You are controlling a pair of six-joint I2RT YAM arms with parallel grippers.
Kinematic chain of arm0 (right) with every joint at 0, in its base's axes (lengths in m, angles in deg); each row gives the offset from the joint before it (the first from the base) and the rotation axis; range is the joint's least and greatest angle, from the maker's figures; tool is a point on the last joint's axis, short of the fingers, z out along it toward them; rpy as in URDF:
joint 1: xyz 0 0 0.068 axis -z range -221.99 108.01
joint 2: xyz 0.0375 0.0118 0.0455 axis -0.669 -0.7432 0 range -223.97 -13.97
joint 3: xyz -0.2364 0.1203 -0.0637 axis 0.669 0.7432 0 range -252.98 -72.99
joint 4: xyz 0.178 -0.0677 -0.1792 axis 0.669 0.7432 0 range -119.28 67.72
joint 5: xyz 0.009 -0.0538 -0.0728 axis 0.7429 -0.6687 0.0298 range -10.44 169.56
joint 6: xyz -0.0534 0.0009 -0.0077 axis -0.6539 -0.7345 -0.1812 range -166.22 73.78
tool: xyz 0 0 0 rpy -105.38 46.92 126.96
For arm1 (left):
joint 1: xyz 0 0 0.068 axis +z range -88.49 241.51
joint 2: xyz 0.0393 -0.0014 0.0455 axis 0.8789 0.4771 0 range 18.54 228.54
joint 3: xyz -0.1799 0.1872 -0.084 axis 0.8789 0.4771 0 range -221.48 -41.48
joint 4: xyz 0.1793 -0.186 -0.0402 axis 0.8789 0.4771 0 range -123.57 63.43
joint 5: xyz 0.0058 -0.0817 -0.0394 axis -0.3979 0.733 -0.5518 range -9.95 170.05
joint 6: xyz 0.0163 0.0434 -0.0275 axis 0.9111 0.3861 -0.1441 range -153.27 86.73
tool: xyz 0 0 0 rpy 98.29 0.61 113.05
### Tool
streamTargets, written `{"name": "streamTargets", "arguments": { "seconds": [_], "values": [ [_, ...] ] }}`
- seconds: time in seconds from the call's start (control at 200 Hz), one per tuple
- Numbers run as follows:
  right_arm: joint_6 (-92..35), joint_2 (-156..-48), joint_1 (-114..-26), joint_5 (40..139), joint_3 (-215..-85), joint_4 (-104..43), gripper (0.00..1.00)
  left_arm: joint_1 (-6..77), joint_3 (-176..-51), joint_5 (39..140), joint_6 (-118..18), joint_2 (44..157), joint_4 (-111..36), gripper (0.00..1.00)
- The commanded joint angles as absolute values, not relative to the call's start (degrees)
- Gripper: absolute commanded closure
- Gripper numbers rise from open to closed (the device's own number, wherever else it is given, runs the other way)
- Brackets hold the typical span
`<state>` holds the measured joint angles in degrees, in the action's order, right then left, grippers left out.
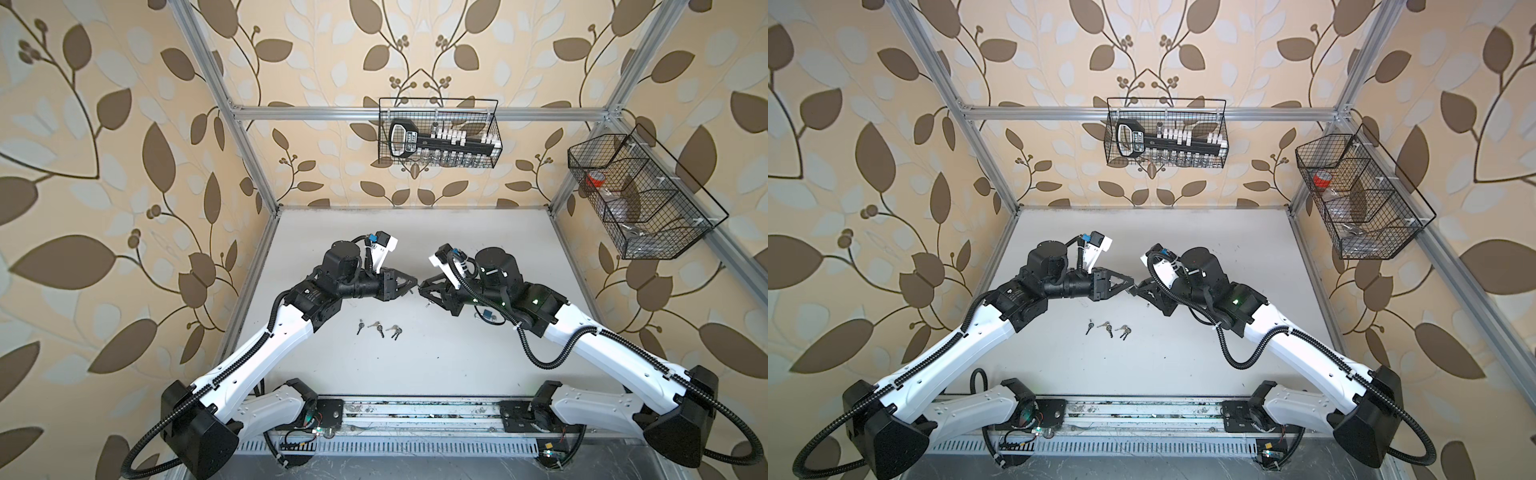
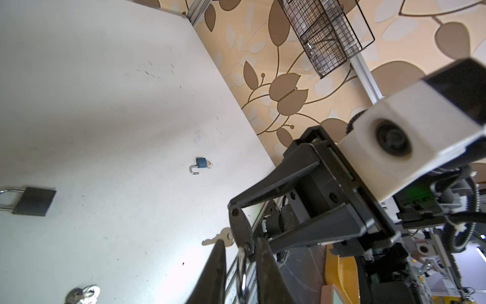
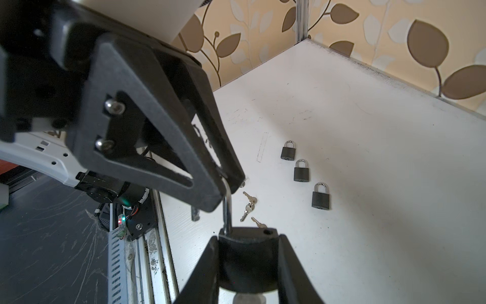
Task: Lock with the key
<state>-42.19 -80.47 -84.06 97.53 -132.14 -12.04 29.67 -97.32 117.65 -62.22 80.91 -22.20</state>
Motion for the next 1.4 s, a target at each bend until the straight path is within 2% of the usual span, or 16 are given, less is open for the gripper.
{"name": "streamTargets", "arguments": {
  "seconds": [0.0, 0.13, 0.22, 0.26, 0.36, 0.565, 0.66, 0.78, 0.93, 1.14, 1.395],
  "values": [
    [-41.7, -80.3, -84.5, 98.1, -132.7, -14.0, 1.00, 29.5, -96.9, 119.6, -62.0, 80.8, -24.5, 0.86],
    [-41.4, -79.5, -84.5, 97.5, -132.4, -15.0, 1.00, 29.4, -96.9, 119.5, -61.9, 80.5, -24.2, 1.00],
    [-41.2, -78.6, -84.5, 97.4, -131.9, -16.0, 1.00, 29.5, -97.2, 119.2, -62.3, 80.0, -24.2, 1.00],
    [-41.2, -78.2, -84.5, 97.3, -131.5, -16.6, 0.95, 29.3, -97.7, 119.2, -62.8, 79.7, -24.2, 1.00],
    [-41.4, -76.6, -84.5, 97.1, -130.4, -18.6, 0.73, 28.5, -98.6, 118.3, -63.2, 78.4, -24.2, 1.00],
    [-41.8, -69.5, -84.5, 93.4, -125.1, -27.5, 0.58, 27.5, -100.0, 117.1, -65.4, 77.2, -25.5, 1.00],
    [-41.8, -65.1, -84.5, 90.3, -120.0, -34.6, 0.45, 27.4, -100.0, 116.7, -67.3, 76.8, -27.2, 1.00],
    [-43.8, -61.0, -84.5, 89.3, -114.9, -41.3, 0.37, 27.2, -99.3, 116.1, -70.2, 76.0, -30.4, 1.00],
    [-45.5, -59.3, -84.5, 92.8, -112.1, -44.7, 0.35, 26.8, -98.0, 115.7, -73.8, 75.2, -34.7, 1.00],
    [-45.1, -60.1, -84.5, 97.7, -108.9, -52.9, 0.40, 26.1, -97.0, 116.1, -76.9, 75.1, -39.0, 1.00],
    [-44.6, -62.6, -84.4, 100.4, -108.2, -57.8, 0.42, 24.9, -97.3, 116.3, -78.2, 75.6, -41.4, 1.00]
  ]
}}
